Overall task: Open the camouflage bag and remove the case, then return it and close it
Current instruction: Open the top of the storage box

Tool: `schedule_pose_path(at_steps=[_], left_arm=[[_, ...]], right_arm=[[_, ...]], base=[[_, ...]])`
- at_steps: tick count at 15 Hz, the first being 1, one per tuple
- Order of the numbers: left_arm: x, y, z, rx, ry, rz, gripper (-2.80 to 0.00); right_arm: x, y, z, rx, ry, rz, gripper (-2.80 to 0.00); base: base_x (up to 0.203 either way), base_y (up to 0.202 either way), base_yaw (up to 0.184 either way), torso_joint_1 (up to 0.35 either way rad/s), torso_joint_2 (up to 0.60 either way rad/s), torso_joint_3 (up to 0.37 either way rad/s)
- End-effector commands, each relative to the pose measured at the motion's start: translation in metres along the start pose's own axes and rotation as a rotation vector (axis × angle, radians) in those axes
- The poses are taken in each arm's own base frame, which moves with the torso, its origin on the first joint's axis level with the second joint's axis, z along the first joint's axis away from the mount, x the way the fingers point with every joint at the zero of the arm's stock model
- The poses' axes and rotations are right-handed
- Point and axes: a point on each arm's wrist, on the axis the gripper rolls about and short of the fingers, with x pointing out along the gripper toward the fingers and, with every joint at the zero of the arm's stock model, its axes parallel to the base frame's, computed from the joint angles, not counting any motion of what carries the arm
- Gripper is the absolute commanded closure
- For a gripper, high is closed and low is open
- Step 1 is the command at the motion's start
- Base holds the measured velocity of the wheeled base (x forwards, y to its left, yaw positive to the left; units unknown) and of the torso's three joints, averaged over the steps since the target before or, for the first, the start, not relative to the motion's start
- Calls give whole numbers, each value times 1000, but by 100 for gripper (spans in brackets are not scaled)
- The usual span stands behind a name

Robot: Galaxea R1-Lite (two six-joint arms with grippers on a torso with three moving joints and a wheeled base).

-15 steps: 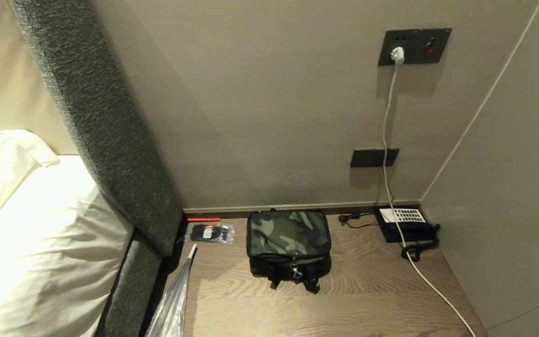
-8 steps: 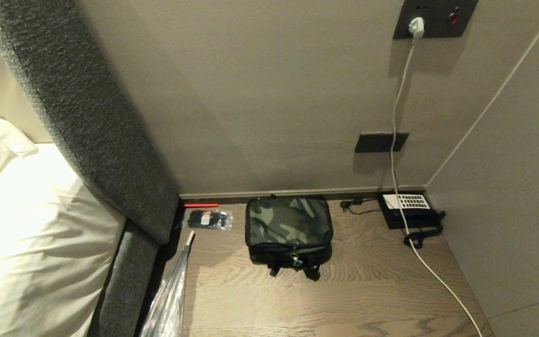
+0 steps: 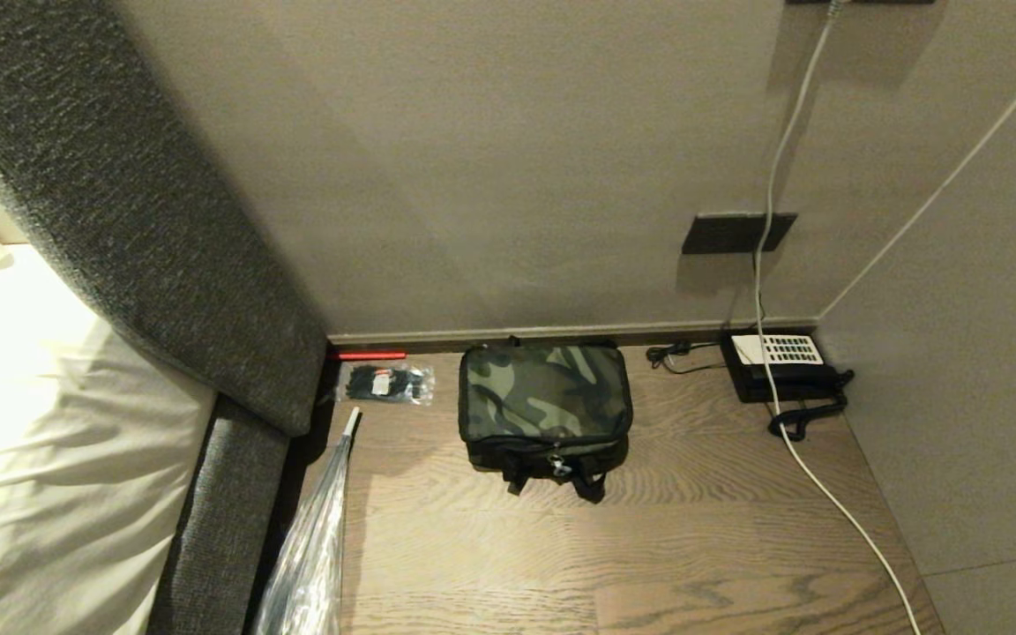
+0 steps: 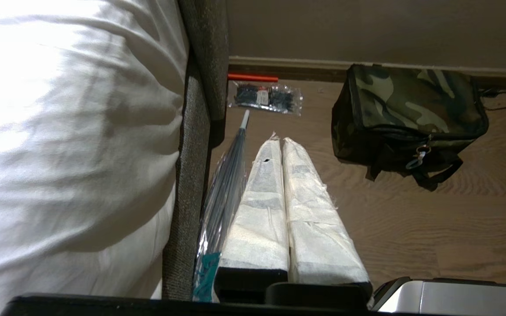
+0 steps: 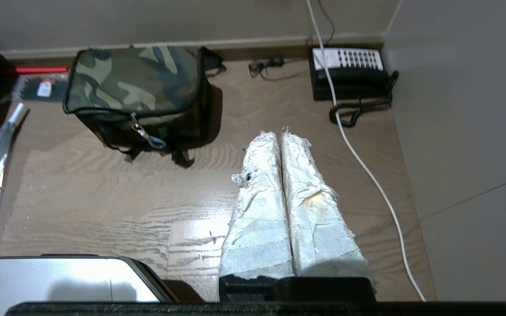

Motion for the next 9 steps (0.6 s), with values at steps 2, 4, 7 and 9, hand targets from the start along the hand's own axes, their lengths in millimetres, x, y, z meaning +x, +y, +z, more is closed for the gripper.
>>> schedule_pose_path(at_steps=[2,4,7,9], left_arm=[[0,0,-1,-1,1,1,0],[0,0,-1,-1,1,1,0],[0,0,-1,-1,1,1,0],[0,0,-1,-1,1,1,0]], right_arm=[[0,0,0,0,-2,0,0],[0,0,0,0,-1,0,0],[0,0,0,0,-2,0,0],[0,0,0,-2,-2,0,0]], base=[[0,0,0,2,3,-200],[0,0,0,5,2,-200],[0,0,0,2,4,-196],[0,0,0,1,6,-196]])
